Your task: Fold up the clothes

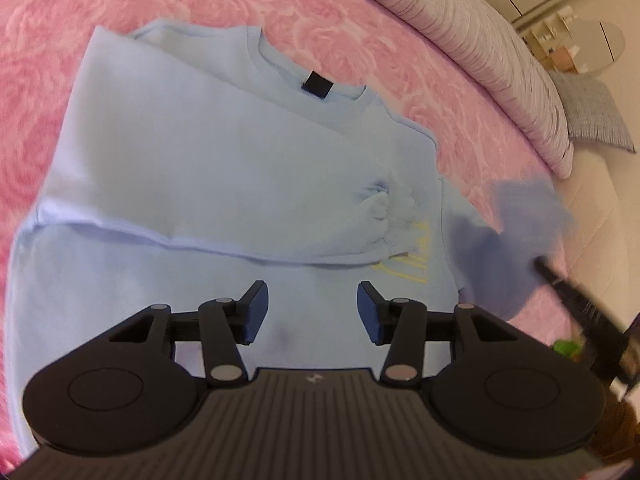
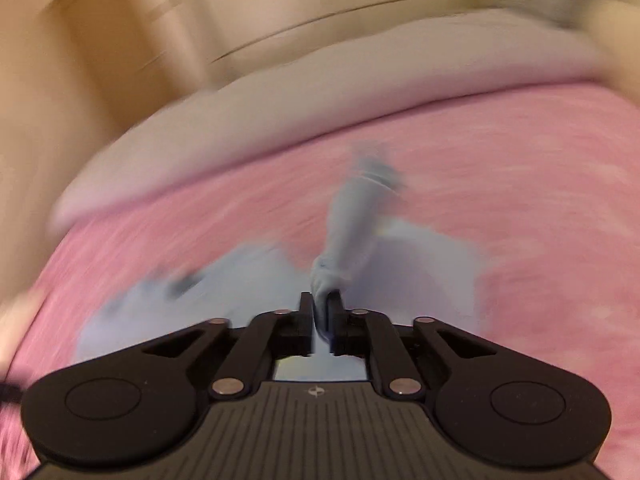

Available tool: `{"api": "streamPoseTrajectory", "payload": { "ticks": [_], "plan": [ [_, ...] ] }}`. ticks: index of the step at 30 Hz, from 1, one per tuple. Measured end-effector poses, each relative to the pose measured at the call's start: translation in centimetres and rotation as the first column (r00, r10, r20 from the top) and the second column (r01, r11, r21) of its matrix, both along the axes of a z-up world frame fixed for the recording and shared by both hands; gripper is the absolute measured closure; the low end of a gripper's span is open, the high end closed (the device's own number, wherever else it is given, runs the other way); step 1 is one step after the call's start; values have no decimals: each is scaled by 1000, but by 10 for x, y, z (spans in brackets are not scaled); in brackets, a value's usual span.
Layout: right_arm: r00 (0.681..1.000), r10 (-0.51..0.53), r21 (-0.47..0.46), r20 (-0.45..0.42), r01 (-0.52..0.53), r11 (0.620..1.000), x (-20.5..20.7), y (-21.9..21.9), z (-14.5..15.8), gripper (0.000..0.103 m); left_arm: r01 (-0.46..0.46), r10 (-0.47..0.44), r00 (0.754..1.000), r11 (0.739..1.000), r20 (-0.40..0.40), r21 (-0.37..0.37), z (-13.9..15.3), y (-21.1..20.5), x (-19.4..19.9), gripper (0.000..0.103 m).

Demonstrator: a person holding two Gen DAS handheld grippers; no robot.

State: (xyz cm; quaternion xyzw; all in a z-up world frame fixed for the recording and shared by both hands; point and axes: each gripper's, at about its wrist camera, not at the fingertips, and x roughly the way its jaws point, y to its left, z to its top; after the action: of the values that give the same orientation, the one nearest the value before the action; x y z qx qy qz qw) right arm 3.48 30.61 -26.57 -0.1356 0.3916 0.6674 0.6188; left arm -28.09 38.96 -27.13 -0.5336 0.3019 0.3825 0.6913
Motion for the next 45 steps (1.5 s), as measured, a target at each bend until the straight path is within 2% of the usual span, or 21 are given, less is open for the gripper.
{"api": "streamPoseTrajectory", "payload": {
  "ticks": [1, 3, 6, 9, 12, 15, 19, 20, 23, 25, 26, 27, 29, 30, 31, 34, 36, 38, 41, 42, 45],
  "plan": [
    [997, 80, -29, 10, -80, 996, -25, 3, -3, 48, -10, 10, 1000, 1000, 9, -11, -3, -2, 0, 60],
    [984, 172, -113, 34, -168, 979, -52, 6, -17, 48, -29, 30, 999, 999, 32, -34, -8, -7, 1, 59],
    [987, 158, -233, 30, -147, 961, -49, 0, -35, 48, -52, 57, 996, 996, 75, -74, -19, -14, 4, 58],
    [998, 45, -319, 47, -27, 947, -19, -13, -47, 47, -82, 96, 989, 989, 116, -125, -37, -16, 14, 57],
    [988, -147, -397, 51, 155, 905, 29, -23, -60, 47, -102, 128, 977, 983, 168, -154, -53, -9, 33, 57],
    [940, -341, -445, 30, 318, 837, 79, -37, -69, 45, -123, 152, 968, 981, 200, -150, -64, 6, 52, 56],
    [869, -495, -475, 25, 446, 759, 114, -49, -77, 40, -96, 109, 981, 992, 163, -83, -65, 29, 78, 52],
    [857, -515, -476, 18, 460, 749, 119, -53, -78, 39, -86, 96, 984, 994, 148, -73, -67, 34, 85, 50],
    [843, -539, -479, -2, 472, 740, 124, -56, -81, 38, -50, 61, 990, 995, 131, -86, -77, 46, 105, 49],
    [843, -537, -483, 0, 470, 739, 122, -54, -83, 38, -29, 40, 992, 996, 120, -89, -84, 49, 116, 52],
    [847, -532, -482, -5, 464, 743, 120, -52, -83, 39, -21, 30, 993, 996, 112, -85, -86, 50, 121, 57],
    [850, -526, -480, -11, 457, 749, 118, -50, -82, 39, -9, 17, 994, 997, 110, -72, -85, 49, 124, 80],
    [857, -514, -475, -22, 443, 760, 113, -46, -80, 44, 8, -3, 991, 999, 133, -39, -80, 48, 125, 94],
    [861, -508, -473, -27, 437, 765, 110, -44, -79, 48, 2, -3, 987, 1000, 161, 6, -68, 48, 120, 99],
    [864, -502, -470, -33, 430, 771, 108, -43, -78, 54, 6, -15, 983, 999, 181, 50, -56, 48, 116, 100],
    [874, -483, -463, -50, 408, 787, 101, -37, -75, 58, -1, -43, 978, 978, 206, 210, -7, 51, 90, 100],
    [880, -470, -458, -61, 394, 797, 96, -33, -74, 62, -6, -50, 986, 943, 158, 333, 26, 52, 61, 100],
    [887, -455, -451, -72, 378, 808, 90, -27, -72, 63, -12, -33, 994, 918, 107, 395, 45, 54, 31, 100],
    [901, -424, -446, -92, 344, 826, 76, -13, -71, 63, -37, 27, 999, 910, 31, 414, 49, 57, -17, 100],
    [904, -415, -448, -98, 333, 830, 71, -9, -72, 62, -43, 51, 999, 916, -10, 399, 42, 59, -30, 100],
    [916, -384, -455, -115, 295, 840, 55, 1, -76, 62, -49, 76, 995, 940, -66, 338, 13, 60, -53, 100]
  ]
}}
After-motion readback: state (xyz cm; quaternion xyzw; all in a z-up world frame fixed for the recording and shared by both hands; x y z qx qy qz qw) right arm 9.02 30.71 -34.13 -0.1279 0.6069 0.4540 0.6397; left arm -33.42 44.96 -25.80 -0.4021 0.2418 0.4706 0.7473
